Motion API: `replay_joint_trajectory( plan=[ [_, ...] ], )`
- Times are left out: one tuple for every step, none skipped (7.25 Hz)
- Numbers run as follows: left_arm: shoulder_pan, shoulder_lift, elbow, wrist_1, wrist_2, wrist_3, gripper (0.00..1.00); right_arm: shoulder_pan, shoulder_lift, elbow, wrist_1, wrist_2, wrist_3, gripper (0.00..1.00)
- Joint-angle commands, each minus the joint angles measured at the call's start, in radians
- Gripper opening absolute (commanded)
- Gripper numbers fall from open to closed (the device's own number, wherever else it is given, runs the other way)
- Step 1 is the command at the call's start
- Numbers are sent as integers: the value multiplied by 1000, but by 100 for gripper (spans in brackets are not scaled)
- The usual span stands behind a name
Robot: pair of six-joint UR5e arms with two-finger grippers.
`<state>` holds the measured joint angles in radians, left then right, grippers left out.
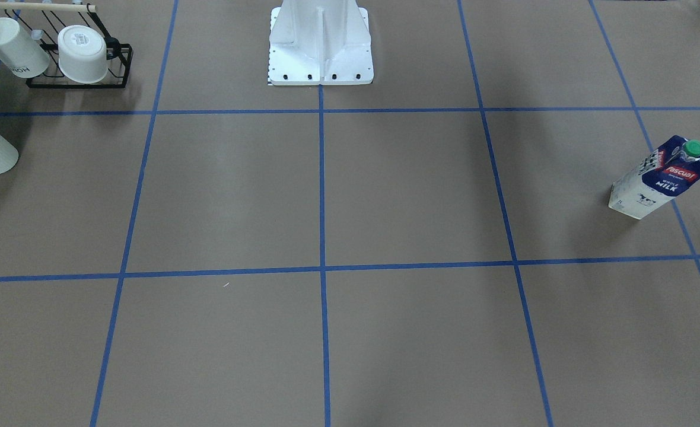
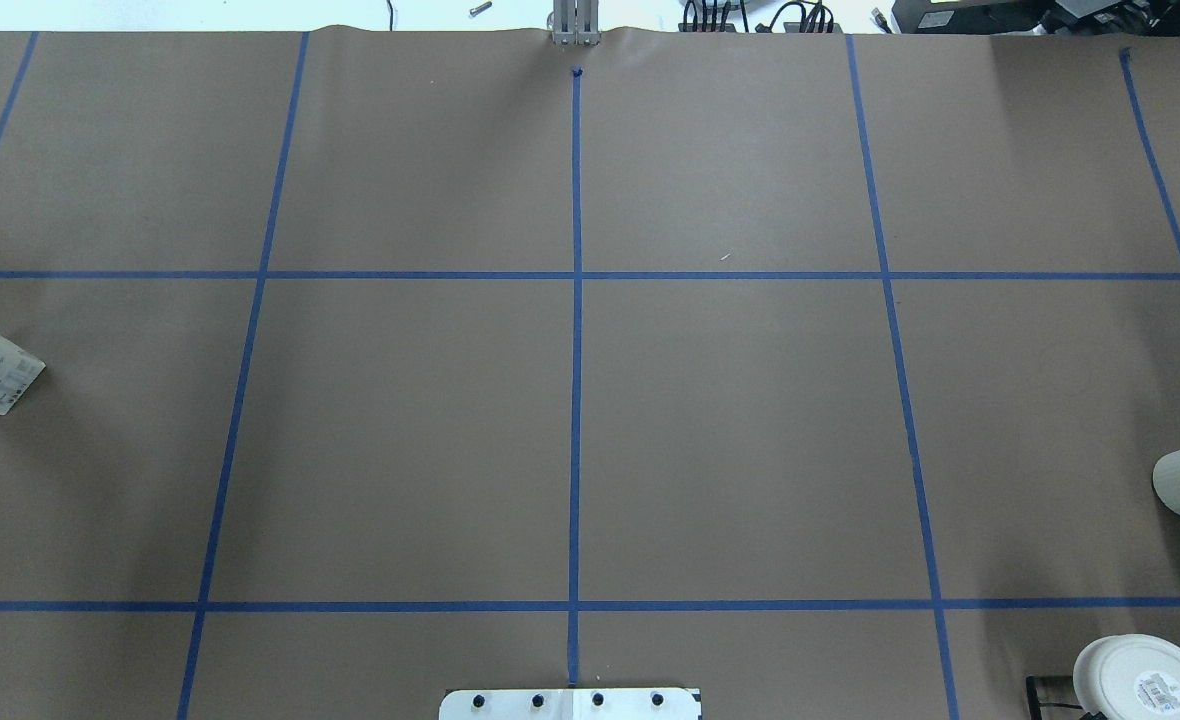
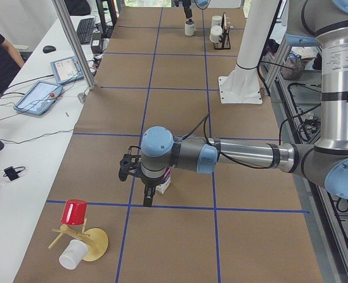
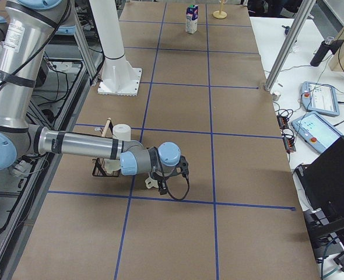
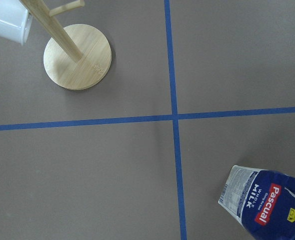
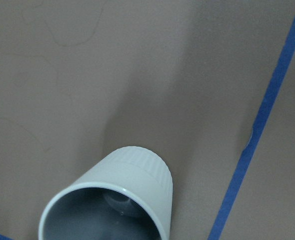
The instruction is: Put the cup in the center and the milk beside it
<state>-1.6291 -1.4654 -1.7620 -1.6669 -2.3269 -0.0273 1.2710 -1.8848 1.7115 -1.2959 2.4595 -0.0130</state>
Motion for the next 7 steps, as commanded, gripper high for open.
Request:
replay_joint_trajectory(
  plan=[
    [0,-1,3,-1,0,1,98,-4,6,-64,91,6,1,15],
    [0,-1,3,-1,0,1,98,-5,9,-102,165,12,4,0],
    [0,-1,3,-1,0,1,98,-5,7,-101,187,13,2,0],
    [0,-1,3,-1,0,0,98,-4,9,-90,188,47,11,0],
    [0,-1,1,-1,0,0,98,13,12,-80,188,165,13,0],
    [0,-4,1,1,0,0,98,86,18,-73,184,243,13,0],
    [0,-12,3,1,0,0,98,108,29,-38,173,281,27,0]
  ],
)
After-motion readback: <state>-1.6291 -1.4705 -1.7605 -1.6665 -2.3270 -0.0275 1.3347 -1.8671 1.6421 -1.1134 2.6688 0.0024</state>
